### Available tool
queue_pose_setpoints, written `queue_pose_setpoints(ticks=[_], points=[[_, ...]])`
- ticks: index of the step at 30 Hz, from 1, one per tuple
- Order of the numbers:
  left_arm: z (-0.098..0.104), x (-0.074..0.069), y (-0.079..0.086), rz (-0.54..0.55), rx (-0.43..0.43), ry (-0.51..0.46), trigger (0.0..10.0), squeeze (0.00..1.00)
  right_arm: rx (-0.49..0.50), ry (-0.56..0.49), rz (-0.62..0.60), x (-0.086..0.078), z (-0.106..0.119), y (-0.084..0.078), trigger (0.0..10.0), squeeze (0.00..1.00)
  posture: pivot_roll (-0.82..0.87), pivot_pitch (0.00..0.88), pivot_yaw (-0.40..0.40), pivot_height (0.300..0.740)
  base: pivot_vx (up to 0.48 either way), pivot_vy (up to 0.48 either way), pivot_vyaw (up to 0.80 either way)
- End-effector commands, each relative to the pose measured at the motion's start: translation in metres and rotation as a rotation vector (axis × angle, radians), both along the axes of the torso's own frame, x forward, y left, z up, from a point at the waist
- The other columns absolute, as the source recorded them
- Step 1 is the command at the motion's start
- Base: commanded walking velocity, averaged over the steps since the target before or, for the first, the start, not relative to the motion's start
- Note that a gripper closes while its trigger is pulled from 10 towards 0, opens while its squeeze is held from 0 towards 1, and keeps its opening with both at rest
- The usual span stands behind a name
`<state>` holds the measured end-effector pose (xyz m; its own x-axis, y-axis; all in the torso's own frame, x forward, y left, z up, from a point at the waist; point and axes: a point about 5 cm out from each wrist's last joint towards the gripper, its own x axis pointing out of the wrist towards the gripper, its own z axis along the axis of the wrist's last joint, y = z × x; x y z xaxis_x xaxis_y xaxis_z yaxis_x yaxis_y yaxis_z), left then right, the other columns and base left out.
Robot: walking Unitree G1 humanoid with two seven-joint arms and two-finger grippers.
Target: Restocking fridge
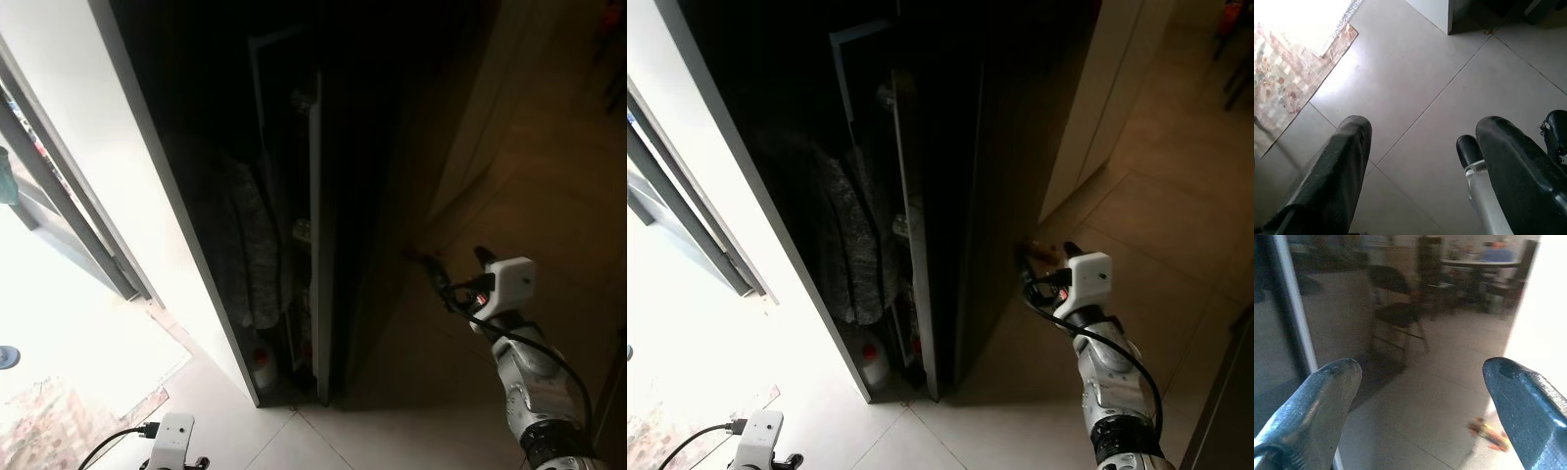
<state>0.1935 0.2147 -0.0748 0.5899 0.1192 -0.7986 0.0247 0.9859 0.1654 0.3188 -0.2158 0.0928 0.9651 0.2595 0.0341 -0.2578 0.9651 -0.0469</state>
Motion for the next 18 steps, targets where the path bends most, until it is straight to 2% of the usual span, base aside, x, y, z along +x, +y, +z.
queue_pose_setpoints(ticks=[1,2,7,13,16,18], points=[[-0.002,-0.003,0.001,0.019,0.002,0.019,10.0,0.00,0.008,-0.011,0.055,0.006,0.008,0.012,10.0,0.00,-0.19,0.000,0.036,0.740,0.000,0.000,0.00],[-0.003,-0.007,0.003,0.022,0.002,0.024,10.0,0.00,0.009,-0.015,0.079,0.010,0.012,0.020,10.0,0.00,-0.18,0.000,0.034,0.740,0.000,0.000,0.00],[-0.004,-0.010,0.004,0.025,0.002,0.027,10.0,0.00,-0.022,-0.015,0.120,0.021,0.019,0.037,10.0,0.00,-0.18,0.000,0.037,0.740,0.000,0.000,0.00],[-0.004,-0.010,0.005,0.025,0.006,0.026,10.0,0.00,-0.039,-0.038,0.102,0.030,0.027,0.044,10.0,0.00,-0.18,0.000,0.037,0.740,0.000,0.000,0.00],[-0.004,-0.010,0.006,0.027,0.009,0.025,10.0,0.00,-0.055,-0.059,0.049,0.035,0.033,0.047,10.0,0.00,-0.17,0.000,0.036,0.740,0.000,0.000,0.00],[-0.004,-0.010,0.006,0.029,0.010,0.025,10.0,0.00,-0.032,-0.080,0.009,0.037,0.036,0.048,10.0,0.00,-0.17,0.000,0.037,0.740,0.000,0.000,0.00]])
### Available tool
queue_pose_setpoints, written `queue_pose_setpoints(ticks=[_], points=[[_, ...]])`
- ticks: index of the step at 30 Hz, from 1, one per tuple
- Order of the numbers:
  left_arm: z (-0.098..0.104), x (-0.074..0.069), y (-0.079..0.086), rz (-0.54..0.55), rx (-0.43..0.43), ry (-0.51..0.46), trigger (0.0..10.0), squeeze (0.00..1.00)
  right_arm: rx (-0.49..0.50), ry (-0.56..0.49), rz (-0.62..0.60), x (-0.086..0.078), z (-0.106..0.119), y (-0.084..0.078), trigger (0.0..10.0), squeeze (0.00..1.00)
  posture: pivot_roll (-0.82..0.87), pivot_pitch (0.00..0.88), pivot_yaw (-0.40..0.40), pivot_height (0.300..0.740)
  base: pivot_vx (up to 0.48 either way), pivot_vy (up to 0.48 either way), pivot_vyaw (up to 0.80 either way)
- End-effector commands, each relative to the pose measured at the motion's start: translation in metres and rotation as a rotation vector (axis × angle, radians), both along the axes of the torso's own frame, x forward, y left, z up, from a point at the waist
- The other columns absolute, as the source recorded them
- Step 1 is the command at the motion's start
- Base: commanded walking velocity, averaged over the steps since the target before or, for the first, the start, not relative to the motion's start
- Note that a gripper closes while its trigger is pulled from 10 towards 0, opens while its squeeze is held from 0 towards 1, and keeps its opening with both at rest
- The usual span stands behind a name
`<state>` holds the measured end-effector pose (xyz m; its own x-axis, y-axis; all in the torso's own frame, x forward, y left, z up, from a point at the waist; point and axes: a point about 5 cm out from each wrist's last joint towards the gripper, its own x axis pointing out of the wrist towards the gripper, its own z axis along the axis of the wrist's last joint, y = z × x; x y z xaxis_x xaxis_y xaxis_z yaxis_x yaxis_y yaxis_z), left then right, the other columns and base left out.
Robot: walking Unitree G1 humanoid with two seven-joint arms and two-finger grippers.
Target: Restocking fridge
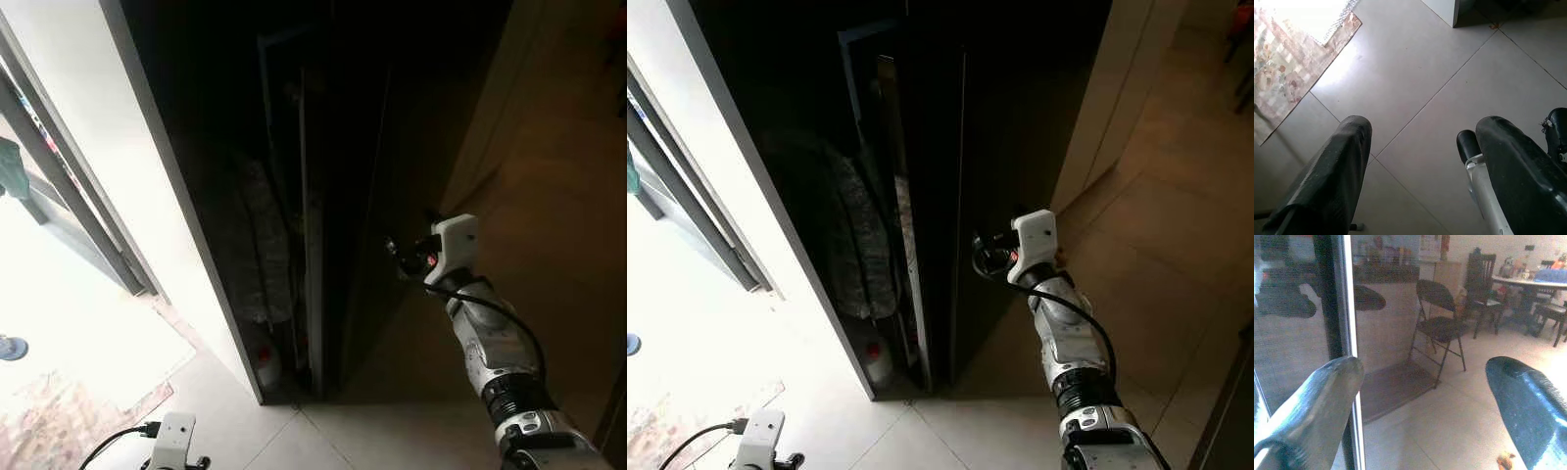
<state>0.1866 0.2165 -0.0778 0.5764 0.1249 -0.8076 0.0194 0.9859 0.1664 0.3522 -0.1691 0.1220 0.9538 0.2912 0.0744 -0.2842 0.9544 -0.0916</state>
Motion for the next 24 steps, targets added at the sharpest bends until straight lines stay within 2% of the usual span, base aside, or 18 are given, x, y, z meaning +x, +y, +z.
queue_pose_setpoints(ticks=[1,9,24], points=[[-0.001,-0.003,0.004,0.022,0.009,0.010,10.0,0.00,0.001,-0.038,-0.053,0.006,0.009,0.001,10.0,0.00,-0.17,0.000,0.040,0.740,0.000,0.000,0.00],[-0.001,-0.004,0.004,0.018,0.010,0.012,10.0,0.00,-0.008,-0.035,-0.071,0.007,0.007,0.006,10.0,0.00,-0.17,0.000,0.038,0.740,0.000,0.000,0.00],[-0.002,-0.005,0.004,0.023,0.013,0.013,10.0,0.00,-0.027,-0.046,-0.027,0.015,0.015,0.019,10.0,0.00,-0.16,0.000,0.033,0.740,0.000,0.000,0.00]])
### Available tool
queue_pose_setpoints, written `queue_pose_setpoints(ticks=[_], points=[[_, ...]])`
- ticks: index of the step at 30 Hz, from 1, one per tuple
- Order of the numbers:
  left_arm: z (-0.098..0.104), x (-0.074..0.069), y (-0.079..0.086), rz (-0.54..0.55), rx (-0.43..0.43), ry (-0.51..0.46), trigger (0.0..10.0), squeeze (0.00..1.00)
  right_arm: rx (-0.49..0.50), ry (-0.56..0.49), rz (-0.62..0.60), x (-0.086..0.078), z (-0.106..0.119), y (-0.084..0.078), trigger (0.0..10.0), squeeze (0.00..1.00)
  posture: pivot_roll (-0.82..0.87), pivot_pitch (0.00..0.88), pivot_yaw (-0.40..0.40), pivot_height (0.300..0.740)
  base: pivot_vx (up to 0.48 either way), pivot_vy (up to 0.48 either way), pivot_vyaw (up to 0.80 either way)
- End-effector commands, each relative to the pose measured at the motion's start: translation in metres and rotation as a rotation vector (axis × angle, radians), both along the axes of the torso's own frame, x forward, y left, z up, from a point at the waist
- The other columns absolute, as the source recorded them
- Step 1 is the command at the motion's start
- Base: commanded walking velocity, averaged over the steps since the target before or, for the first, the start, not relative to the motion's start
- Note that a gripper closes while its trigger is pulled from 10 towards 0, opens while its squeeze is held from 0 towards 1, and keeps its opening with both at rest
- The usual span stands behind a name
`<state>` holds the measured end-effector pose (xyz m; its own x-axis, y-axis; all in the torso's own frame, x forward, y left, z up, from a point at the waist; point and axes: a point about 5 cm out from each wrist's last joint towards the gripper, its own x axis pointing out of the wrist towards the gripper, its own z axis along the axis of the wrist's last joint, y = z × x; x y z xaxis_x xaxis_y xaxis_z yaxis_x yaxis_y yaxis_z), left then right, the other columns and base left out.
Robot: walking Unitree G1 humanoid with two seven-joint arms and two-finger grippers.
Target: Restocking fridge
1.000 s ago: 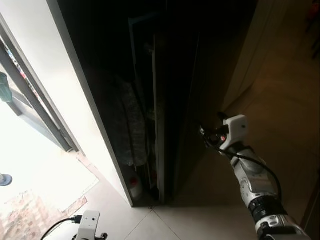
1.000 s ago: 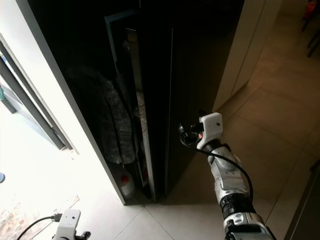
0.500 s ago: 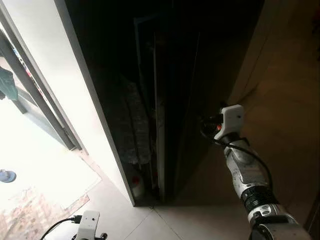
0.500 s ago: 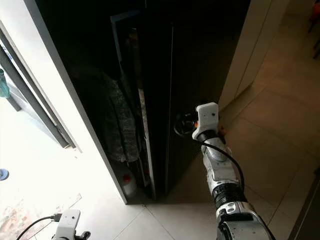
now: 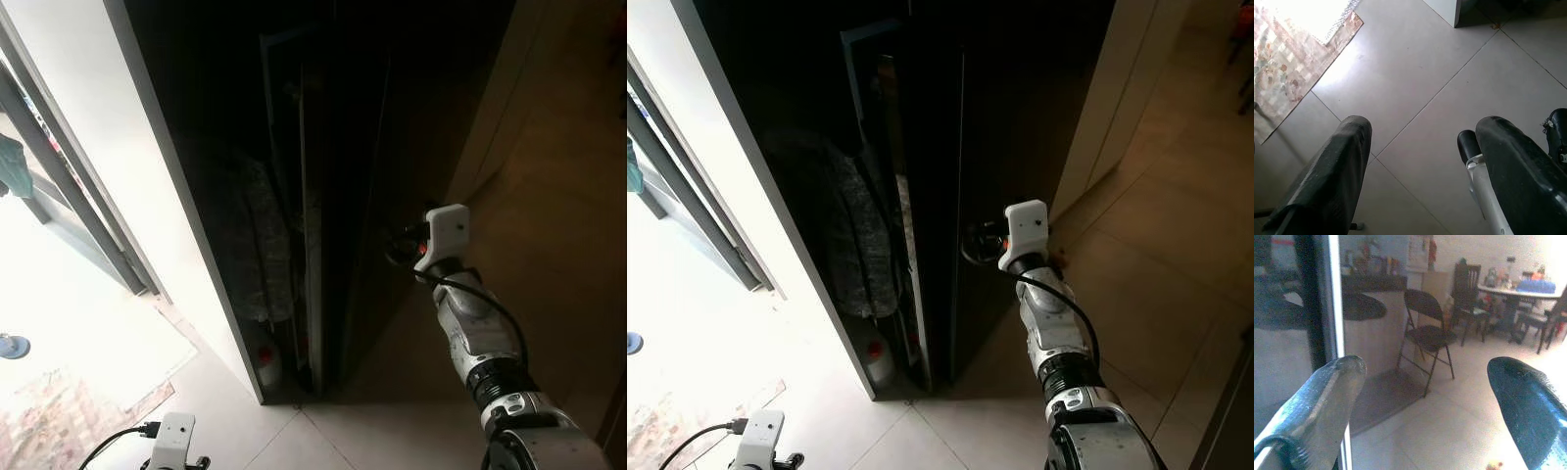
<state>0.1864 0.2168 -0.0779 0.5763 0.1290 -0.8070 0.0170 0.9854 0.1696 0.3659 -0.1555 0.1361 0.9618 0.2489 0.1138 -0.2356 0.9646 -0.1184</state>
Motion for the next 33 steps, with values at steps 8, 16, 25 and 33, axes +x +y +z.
queue_pose_setpoints(ticks=[8,16,25,33], points=[[-0.001,-0.005,0.005,0.020,0.014,0.015,10.0,0.00,-0.012,-0.019,0.087,0.006,0.008,0.024,10.0,0.00,-0.15,0.000,0.038,0.740,0.000,0.000,0.00],[-0.001,-0.004,0.006,0.017,0.019,0.013,10.0,0.00,-0.020,-0.028,0.142,0.007,0.011,0.039,10.0,0.00,-0.15,0.000,0.042,0.740,0.000,0.000,0.00],[-0.001,-0.004,0.006,0.017,0.017,0.011,10.0,0.00,-0.019,-0.028,0.167,0.009,0.013,0.046,10.0,0.00,-0.14,0.000,0.042,0.740,0.000,0.000,0.00],[-0.001,-0.004,0.006,0.026,0.016,0.009,10.0,0.00,-0.031,-0.016,0.187,0.010,0.012,0.049,10.0,0.00,-0.14,0.000,0.039,0.740,0.000,0.000,0.00]])
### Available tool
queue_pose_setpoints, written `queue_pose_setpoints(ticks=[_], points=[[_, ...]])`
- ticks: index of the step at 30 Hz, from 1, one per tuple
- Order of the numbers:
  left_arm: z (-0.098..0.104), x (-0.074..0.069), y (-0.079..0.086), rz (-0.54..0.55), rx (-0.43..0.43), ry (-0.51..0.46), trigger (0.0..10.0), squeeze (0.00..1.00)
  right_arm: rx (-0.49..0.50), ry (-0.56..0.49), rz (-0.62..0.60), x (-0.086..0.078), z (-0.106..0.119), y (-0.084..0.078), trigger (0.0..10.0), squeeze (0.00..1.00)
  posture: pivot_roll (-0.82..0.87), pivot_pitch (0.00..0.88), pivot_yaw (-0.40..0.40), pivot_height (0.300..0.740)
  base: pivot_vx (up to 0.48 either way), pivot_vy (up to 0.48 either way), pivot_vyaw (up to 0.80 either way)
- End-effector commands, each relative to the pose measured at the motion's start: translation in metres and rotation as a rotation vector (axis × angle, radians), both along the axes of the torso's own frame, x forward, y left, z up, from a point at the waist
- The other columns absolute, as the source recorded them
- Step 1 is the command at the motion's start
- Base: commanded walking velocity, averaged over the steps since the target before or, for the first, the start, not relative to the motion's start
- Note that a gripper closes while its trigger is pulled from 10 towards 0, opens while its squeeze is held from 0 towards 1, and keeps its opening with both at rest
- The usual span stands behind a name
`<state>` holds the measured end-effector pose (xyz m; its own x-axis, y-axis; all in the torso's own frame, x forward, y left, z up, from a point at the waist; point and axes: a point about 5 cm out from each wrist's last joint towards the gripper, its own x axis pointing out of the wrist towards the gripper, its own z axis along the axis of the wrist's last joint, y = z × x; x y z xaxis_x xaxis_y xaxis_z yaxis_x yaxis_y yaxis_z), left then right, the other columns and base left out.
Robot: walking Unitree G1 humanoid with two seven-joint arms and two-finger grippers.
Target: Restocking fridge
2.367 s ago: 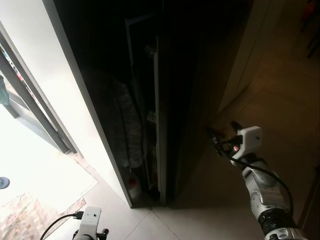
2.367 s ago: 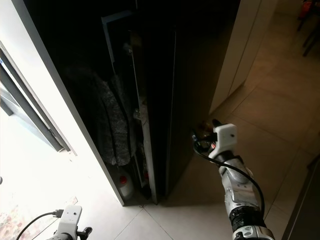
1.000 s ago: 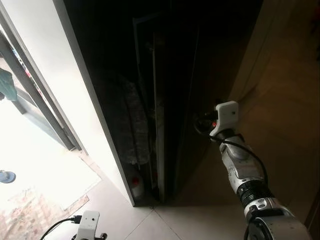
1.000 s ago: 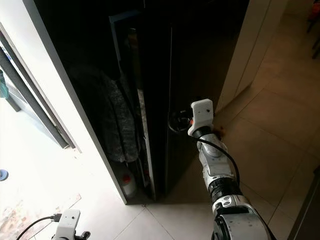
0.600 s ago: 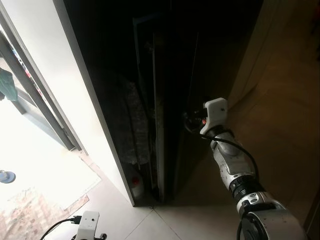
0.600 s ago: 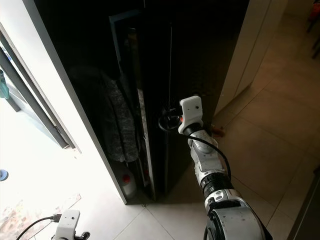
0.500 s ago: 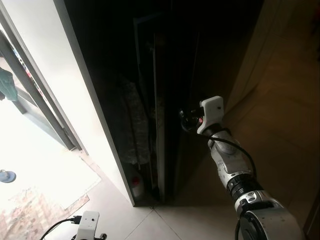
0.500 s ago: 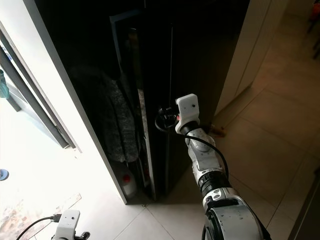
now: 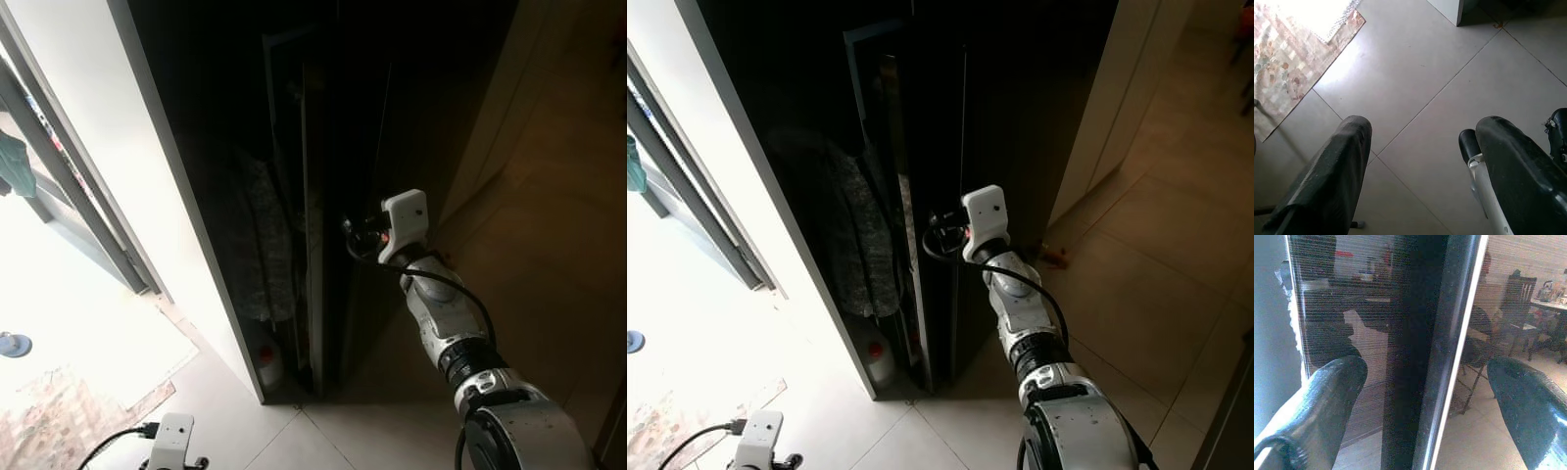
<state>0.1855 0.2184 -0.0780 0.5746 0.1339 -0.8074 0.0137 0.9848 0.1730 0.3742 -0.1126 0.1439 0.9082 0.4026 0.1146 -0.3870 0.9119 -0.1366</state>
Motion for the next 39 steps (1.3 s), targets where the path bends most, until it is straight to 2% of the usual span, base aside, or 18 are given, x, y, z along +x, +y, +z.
queue_pose_setpoints(ticks=[1,6,16,39], points=[[-0.001,-0.003,0.005,0.022,0.012,0.008,10.0,0.00,-0.013,-0.010,0.027,0.002,0.005,0.006,10.0,0.00,-0.14,0.000,0.040,0.740,0.000,0.000,0.00],[-0.001,-0.003,0.005,0.021,0.013,0.009,10.0,0.00,-0.020,-0.008,0.038,0.004,0.006,0.010,10.0,0.00,-0.13,0.000,0.039,0.740,0.000,0.000,0.00],[0.000,-0.003,0.005,0.025,0.009,0.005,10.0,0.00,-0.015,-0.021,0.133,0.008,0.020,0.038,10.0,0.00,-0.12,0.000,0.035,0.740,0.000,0.000,0.00],[0.000,-0.003,0.005,0.042,0.002,-0.003,10.0,0.00,0.078,0.004,0.315,0.004,0.037,0.087,10.0,0.00,-0.11,0.000,0.028,0.740,0.000,0.000,0.00]])
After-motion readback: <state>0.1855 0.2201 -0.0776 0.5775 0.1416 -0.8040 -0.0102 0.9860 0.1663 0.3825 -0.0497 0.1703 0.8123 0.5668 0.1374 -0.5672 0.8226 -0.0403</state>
